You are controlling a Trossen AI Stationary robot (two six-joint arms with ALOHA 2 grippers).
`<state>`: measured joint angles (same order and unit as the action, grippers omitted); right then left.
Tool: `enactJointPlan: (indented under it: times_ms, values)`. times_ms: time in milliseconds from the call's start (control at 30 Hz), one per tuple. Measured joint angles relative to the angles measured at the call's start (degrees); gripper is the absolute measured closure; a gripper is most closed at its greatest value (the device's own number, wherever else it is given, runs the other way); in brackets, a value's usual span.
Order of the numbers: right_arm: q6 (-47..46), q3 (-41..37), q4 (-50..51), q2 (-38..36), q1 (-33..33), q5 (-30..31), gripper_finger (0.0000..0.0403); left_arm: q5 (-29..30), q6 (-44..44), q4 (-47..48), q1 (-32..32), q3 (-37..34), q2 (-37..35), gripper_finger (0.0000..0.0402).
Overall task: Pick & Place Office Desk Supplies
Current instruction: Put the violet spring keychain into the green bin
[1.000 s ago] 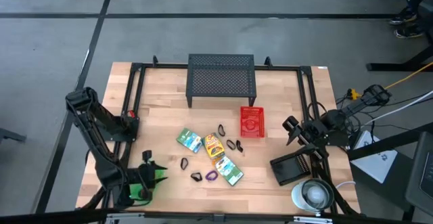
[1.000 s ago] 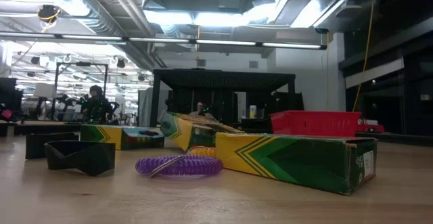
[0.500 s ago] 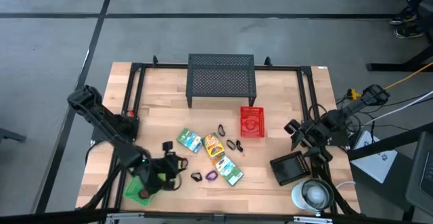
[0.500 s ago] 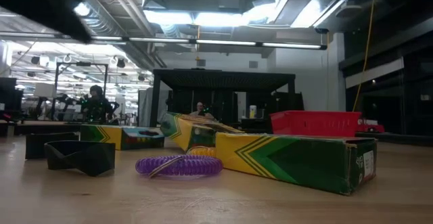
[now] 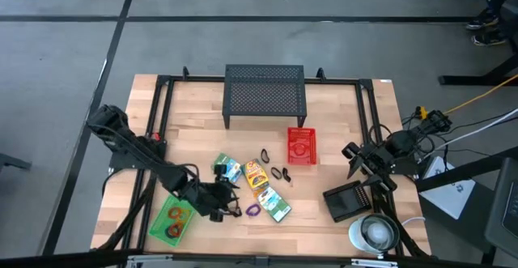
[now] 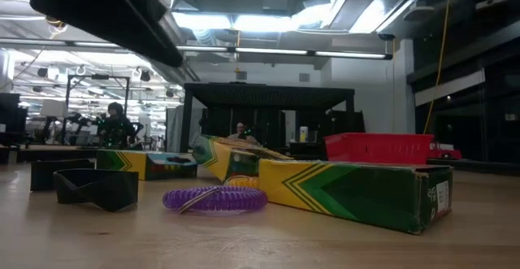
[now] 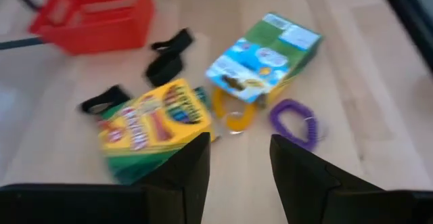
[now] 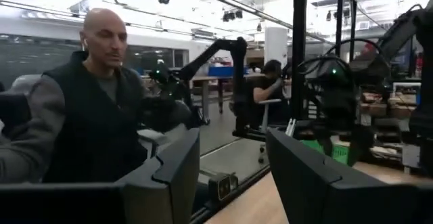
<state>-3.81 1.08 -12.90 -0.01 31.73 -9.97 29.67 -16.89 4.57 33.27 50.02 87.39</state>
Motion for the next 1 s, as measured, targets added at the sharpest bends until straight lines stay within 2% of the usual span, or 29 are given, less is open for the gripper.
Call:
enactJointPlan:
  times_ms: [200,333,467,800,1000]
  values:
    - [-1.69,0.00,1.20,-0.02,0.00,3.11,0.0231,-7.28,3.07,-10.97,-2.91,0.02,6.49,0.0249]
    - [-1.72,0.00,-1.17,-0.02,0.00,3.31,0.0231,-8.73,2.86,-12.10,-4.14,0.92,10.69,0.0249]
    - [-3.28,0.00,-0.96,-0.02,0.00,3.10,0.0231,-13.35,3.18,-13.41,-4.54,3.27,14.54,0.0249]
    - [-3.73,0.00,-1.21,-0.02,0.00,3.10,0.0231,-14.19,1.66,-8.21,-5.96,10.93,23.48,0.0249]
    - [-4.33,0.00,-1.65,-0.02,0.00,3.12,0.0231,-14.42,0.37,-6.10,-6.42,12.35,24.79,0.0253]
